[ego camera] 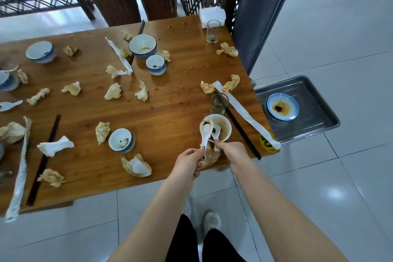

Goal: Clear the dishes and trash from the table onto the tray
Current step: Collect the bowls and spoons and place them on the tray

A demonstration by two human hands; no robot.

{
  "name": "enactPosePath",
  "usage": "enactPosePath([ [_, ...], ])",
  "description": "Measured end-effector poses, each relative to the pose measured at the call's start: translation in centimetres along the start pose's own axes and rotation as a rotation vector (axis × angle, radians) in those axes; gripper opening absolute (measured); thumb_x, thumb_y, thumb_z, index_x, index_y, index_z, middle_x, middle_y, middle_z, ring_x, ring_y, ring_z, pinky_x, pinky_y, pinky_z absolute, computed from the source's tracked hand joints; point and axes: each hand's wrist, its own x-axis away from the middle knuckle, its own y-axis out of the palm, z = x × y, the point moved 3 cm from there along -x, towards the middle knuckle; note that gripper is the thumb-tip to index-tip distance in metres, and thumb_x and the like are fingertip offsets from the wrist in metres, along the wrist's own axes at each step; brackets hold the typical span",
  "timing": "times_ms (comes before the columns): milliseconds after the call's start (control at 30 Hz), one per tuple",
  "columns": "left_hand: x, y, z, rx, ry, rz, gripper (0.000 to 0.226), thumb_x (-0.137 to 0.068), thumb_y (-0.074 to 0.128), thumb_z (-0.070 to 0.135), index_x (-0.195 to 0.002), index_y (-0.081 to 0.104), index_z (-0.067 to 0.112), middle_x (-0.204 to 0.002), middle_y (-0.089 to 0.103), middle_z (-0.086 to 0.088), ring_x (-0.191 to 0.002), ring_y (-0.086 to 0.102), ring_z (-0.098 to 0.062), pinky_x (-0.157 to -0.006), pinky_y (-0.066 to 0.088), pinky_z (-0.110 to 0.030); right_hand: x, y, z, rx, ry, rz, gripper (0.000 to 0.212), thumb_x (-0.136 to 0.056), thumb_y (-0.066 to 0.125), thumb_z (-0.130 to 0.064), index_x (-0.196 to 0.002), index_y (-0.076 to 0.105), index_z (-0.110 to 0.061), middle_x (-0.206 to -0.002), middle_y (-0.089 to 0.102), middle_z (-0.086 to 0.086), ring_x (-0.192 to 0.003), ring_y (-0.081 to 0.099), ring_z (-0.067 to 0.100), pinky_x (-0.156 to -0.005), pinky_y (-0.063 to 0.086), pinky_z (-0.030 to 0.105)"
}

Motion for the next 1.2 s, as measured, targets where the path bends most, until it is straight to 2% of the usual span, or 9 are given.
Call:
enactPosePath([
  [167,-0.4,0.6,0.9,-0.039,0.006,-0.001,0.017,-0.091,0.063,0.027,-0.084,0.061,0.012,-0.067,0.047,0.0,-0.059,0.039,-0.011,-0.049,0.032,-0.02,0.1,0.0,-0.4,0.149,-0.077,-0.001,0.042,-0.087,0.063,-0.046,-0.085,0.067,-0.005,-0.078,0.061,0.0,-0.071,0.053,0.011,-0.074,0.046,0.033],
  [333,-0.7,2.0,2.1,-0.126,0.012,-0.001,0.02,-0.092,0.061,0.031,-0.083,0.06,0.014,-0.072,0.048,-0.002,-0.065,0.04,-0.014,-0.052,0.035,-0.023,-0.1,-1.1,0.6,0.134,-0.032,0.052,0.062,-0.093,0.041,-0.06,-0.104,0.067,-0.005,-0.103,0.06,0.005,-0.096,0.054,0.021,-0.08,0.039,0.033],
  [433,-0.9,3.1,2.6,-0.176,0.01,-0.025,0.019,-0.093,0.06,0.031,-0.084,0.06,0.014,-0.077,0.05,-0.004,-0.063,0.04,-0.013,-0.053,0.038,-0.023,-0.1,-1.9,1.4,0.103,0.004,0.084,0.068,-0.097,0.031,-0.059,-0.086,0.072,-0.006,-0.106,0.055,0.008,-0.095,0.053,0.022,-0.085,0.04,0.036],
  [567,-1.2,4.0,2.8,-0.238,0.004,0.007,0.018,-0.095,0.056,0.03,-0.094,0.06,0.013,-0.083,0.054,-0.001,-0.063,0.041,-0.011,-0.086,0.053,-0.037,0.2,-2.7,2.0,0.064,0.043,0.102,0.069,-0.099,0.027,-0.056,-0.083,0.072,-0.006,-0.083,0.055,0.006,-0.069,0.044,0.015,-0.067,0.038,0.029],
  [667,-1.2,4.3,2.8,-0.295,-0.022,0.032,0.018,-0.096,0.056,0.027,-0.101,0.061,0.01,-0.076,0.05,-0.001,-0.061,0.04,-0.011,-0.055,0.042,-0.022,0.0,-3.4,2.4,0.014,0.039,0.11,0.066,-0.1,0.028,-0.053,-0.083,0.072,-0.006,-0.076,0.05,0.003,-0.07,0.043,0.014,-0.063,0.036,0.028],
  [733,-1.4,4.4,2.7,-0.349,-0.036,0.045,0.018,-0.095,0.056,0.026,-0.092,0.061,0.01,-0.071,0.046,-0.001,-0.059,0.038,-0.012,-0.053,0.036,-0.021,-0.1,-3.8,2.5,-0.003,0.043,0.119,0.066,-0.1,0.028,-0.052,-0.084,0.072,-0.006,-0.073,0.048,0.002,-0.069,0.042,0.014,-0.062,0.035,0.027],
  [900,-2.2,4.0,2.1,-0.406,-0.061,0.094,0.037,-0.095,0.054,0.04,-0.103,0.064,0.005,-0.088,0.062,-0.008,-0.086,0.06,-0.015,-0.098,0.047,-0.034,-0.2,-4.2,2.5,-0.008,0.026,0.122,0.063,-0.101,0.029,-0.049,-0.085,0.072,-0.005,-0.071,0.049,0.001,-0.069,0.043,0.014,-0.06,0.035,0.027],
  [967,-2.6,3.7,2.0,-0.408,-0.079,0.113,0.05,-0.093,0.052,0.048,-0.114,0.063,0.004,-0.099,0.058,-0.001,-0.103,0.054,-0.015,-0.097,0.047,-0.032,-0.3,-4.3,2.5,-0.019,0.017,0.118,0.063,-0.101,0.03,-0.048,-0.087,0.072,-0.004,-0.07,0.048,0.002,-0.068,0.043,0.014,-0.06,0.035,0.026],
  [1200,-4.4,2.0,2.7,-0.389,0.138,0.229,0.053,-0.09,0.059,0.044,-0.131,0.05,0.011,-0.123,0.058,-0.007,-0.098,0.054,-0.019,-0.078,0.047,-0.03,-0.1,-4.7,2.3,-0.038,0.028,0.09,0.058,-0.101,0.031,-0.048,-0.089,0.071,-0.008,-0.067,0.05,0.004,-0.069,0.047,0.017,-0.07,0.039,0.031],
])
